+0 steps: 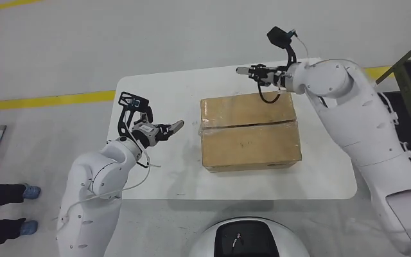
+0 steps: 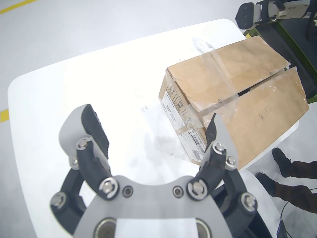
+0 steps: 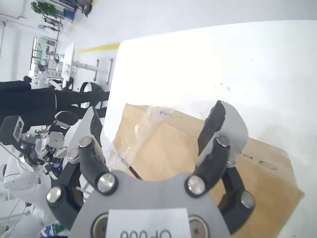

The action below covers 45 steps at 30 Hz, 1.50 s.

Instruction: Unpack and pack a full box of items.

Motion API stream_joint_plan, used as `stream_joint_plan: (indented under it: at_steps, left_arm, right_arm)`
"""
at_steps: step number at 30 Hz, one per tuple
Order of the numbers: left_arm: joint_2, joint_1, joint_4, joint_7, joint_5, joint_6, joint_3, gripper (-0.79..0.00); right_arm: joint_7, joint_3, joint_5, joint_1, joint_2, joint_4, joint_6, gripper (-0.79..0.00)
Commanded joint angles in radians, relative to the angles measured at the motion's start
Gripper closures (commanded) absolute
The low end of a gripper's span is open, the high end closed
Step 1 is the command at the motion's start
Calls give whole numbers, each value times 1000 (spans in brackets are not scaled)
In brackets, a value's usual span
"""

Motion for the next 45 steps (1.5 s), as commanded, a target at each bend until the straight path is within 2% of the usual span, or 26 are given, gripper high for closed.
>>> stream_joint_plan:
  at_steps: [1, 6, 9, 11, 18, 24, 26, 27, 32, 34, 35, 36, 37, 45]
  left_arm:
    - [0, 0, 0, 0, 0, 0, 0, -785]
    - [0, 0, 0, 0, 0, 0, 0, -785]
    - [0, 0, 0, 0, 0, 0, 0, -785]
    - [0, 0, 0, 0, 0, 0, 0, -785]
    - [0, 0, 0, 0, 0, 0, 0, -785]
    - [0, 0, 0, 0, 0, 0, 0, -785]
    - [0, 0, 0, 0, 0, 0, 0, -785]
    - [0, 0, 0, 0, 0, 0, 0, -785]
    - [0, 0, 0, 0, 0, 0, 0, -785]
    - [0, 0, 0, 0, 0, 0, 0, -785]
    - [0, 0, 0, 0, 0, 0, 0, -785]
    - [0, 0, 0, 0, 0, 0, 0, -785]
    - [0, 0, 0, 0, 0, 0, 0, -785]
    - [0, 0, 0, 0, 0, 0, 0, -785]
  right_arm:
    - [23, -40, 17, 49, -14, 78, -14, -785]
    - [64, -120, 63, 138, -53, 224, -61, -785]
    - [77, -161, 71, 177, -74, 291, -78, -736]
    - [96, -183, 79, 197, -86, 327, -101, -683]
    - [107, -239, 75, 247, -121, 429, -149, -690]
    - [101, -269, 84, 272, -148, 493, -180, -613]
    - [96, -277, 87, 278, -157, 509, -190, -443]
    - [92, -279, 92, 280, -162, 515, -194, -388]
    - [83, -295, 100, 289, -181, 543, -208, -280]
    - [78, -298, 101, 293, -188, 556, -212, -163]
    - [75, -299, 104, 294, -190, 562, -216, -145]
    - [71, -299, 107, 295, -193, 568, -218, -28]
    - [65, -298, 110, 297, -195, 574, -221, 0]
    - [-28, -268, 150, 292, -202, 595, -260, 0]
